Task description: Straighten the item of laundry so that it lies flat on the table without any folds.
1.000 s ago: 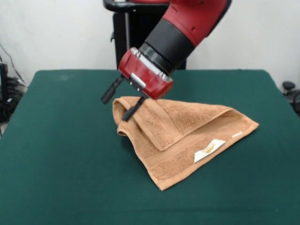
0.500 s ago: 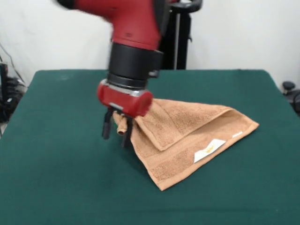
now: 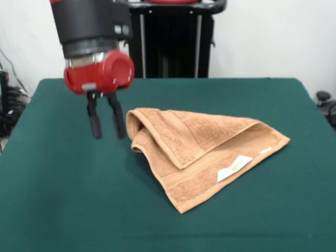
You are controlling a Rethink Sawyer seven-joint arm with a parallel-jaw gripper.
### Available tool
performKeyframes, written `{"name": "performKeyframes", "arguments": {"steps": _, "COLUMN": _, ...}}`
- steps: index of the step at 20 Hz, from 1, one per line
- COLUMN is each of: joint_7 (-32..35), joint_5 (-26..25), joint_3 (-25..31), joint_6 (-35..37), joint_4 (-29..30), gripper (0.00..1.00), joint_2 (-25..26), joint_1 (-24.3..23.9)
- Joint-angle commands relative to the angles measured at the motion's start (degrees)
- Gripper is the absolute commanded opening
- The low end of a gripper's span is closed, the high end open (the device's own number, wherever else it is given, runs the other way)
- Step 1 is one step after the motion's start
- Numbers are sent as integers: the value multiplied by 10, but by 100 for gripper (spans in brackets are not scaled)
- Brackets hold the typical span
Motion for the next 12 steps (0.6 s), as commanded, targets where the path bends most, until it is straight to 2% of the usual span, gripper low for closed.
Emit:
{"name": "performKeyframes", "arguments": {"steps": 1, "joint_7": -217, "joint_5": 46, "joint_3": 183, "joint_6": 95, "joint_4": 85, "gripper": 100, "joint_2": -25, "joint_1": 23}}
{"name": "performKeyframes", "arguments": {"steps": 6, "joint_7": -239, "joint_5": 62, "joint_3": 212, "joint_6": 91, "joint_4": 84, "gripper": 100, "joint_2": 17, "joint_1": 2}}
{"name": "performKeyframes", "arguments": {"steps": 12, "joint_7": -242, "joint_5": 42, "joint_3": 222, "joint_6": 76, "joint_4": 84, "gripper": 100, "joint_2": 56, "joint_1": -4}}
